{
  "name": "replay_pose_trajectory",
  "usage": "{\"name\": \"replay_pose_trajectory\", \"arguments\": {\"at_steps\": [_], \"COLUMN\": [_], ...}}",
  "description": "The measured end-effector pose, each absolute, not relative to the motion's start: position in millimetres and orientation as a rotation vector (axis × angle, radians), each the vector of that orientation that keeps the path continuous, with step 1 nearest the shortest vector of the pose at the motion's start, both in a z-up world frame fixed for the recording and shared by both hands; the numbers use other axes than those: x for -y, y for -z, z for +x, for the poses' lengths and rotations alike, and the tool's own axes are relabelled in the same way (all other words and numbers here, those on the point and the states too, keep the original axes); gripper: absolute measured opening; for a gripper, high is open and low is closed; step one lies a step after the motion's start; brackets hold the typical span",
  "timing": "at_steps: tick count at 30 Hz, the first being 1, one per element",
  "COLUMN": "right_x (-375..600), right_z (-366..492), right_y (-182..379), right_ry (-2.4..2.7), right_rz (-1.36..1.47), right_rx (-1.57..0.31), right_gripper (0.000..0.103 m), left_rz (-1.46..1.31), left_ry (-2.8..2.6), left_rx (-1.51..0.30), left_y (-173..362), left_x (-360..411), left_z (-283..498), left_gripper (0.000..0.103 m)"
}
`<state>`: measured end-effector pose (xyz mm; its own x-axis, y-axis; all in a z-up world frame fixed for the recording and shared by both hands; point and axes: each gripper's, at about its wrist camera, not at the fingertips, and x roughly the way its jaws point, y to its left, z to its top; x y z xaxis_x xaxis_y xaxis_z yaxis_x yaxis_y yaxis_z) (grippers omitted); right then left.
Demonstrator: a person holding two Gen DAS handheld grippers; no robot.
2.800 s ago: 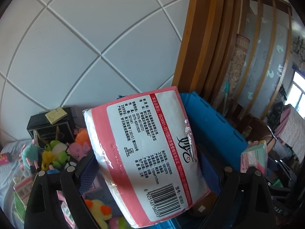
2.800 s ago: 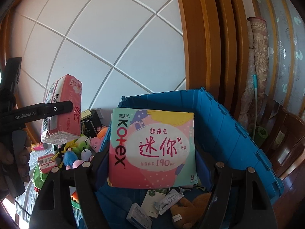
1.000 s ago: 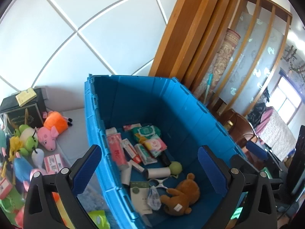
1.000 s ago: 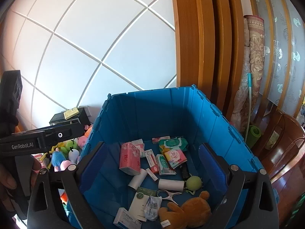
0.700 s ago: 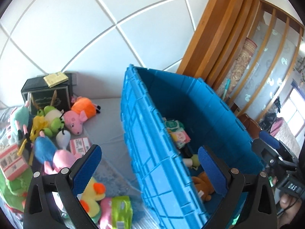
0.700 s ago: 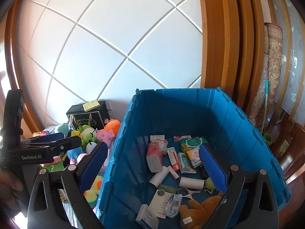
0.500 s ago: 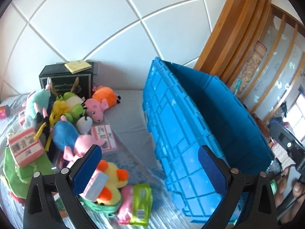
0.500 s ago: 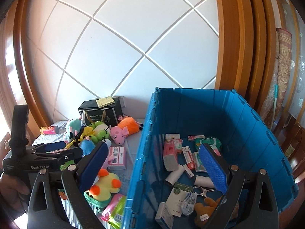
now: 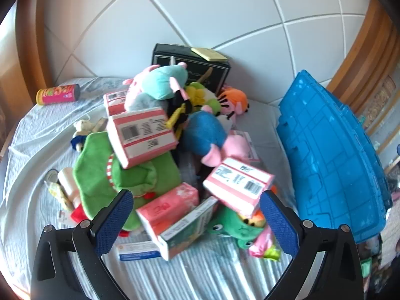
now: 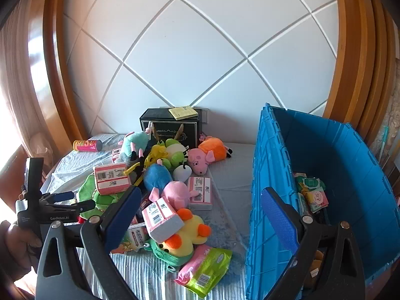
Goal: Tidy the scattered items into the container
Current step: 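Move both tools back over the items on the bed, then grasp the white medicine box on the sheet with the left tool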
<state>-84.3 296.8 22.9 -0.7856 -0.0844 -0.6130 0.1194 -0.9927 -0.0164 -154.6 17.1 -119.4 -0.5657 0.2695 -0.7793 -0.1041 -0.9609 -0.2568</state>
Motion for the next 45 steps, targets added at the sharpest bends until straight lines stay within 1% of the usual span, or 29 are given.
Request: {"name": "replay_pose_trajectory", "arguments": {"at_steps": [5, 8, 13, 17, 25, 32, 37, 40, 42, 43, 44, 45], "right_x": [-253.5, -234.3, -209.5, -196.3, -181.5, -177.0, -176.8, -175.5, -173.2, -171.8, -169.9, -168.1], "right_z": [-87.8, -87.9, -83.8, -77.9, -59.6, -46.6, -41.3, -39.6, -39.8, -39.8, -40.0, -40.7], "right_y": [-11.0, -2.3, 6.5, 15.6, 32.4, 35.7, 35.7, 39.0, 41.4, 42.8, 44.2, 45.8], "right_ry": [2.846, 2.829, 2.827, 2.830, 2.855, 2.891, 2.912, 2.909, 2.901, 2.896, 2.891, 2.884], "right_rz": [0.997, 1.021, 1.051, 1.099, 1.209, 1.272, 1.292, 1.311, 1.321, 1.323, 1.324, 1.326], "right_rx": [-0.151, -0.155, -0.146, -0.140, -0.137, -0.127, -0.114, -0.107, -0.106, -0.105, -0.106, -0.107], "right_gripper": [0.098, 0.098, 0.098, 0.098, 0.098, 0.098, 0.098, 0.098, 0.098, 0.098, 0.098, 0.098], "left_rz": [-1.421, -1.498, -1.640, -1.715, -1.677, -1.718, -1.742, -1.746, -1.733, -1.727, -1.727, -1.731], "left_ry": [-2.628, -2.637, -2.649, -2.628, -2.567, -2.480, -2.432, -2.429, -2.443, -2.448, -2.451, -2.441], "left_rx": [0.315, 0.327, 0.319, 0.277, 0.139, 0.075, 0.062, 0.039, 0.014, 0.008, 0.005, 0.017], "left_y": [147.3, 167.4, 210.3, 246.4, 300.2, 337.3, 349.1, 351.5, 350.0, 348.7, 347.7, 347.3], "left_x": [53.4, 92.2, 150.2, 180.4, 197.4, 194.1, 188.8, 188.0, 188.7, 189.6, 191.0, 192.6], "left_z": [-144.4, -140.5, -133.0, -132.8, -149.5, -171.0, -175.2, -175.1, -174.6, -174.5, -174.7, -175.2], "left_gripper": [0.102, 0.102, 0.102, 0.102, 0.102, 0.100, 0.099, 0.092, 0.076, 0.071, 0.063, 0.063]}}
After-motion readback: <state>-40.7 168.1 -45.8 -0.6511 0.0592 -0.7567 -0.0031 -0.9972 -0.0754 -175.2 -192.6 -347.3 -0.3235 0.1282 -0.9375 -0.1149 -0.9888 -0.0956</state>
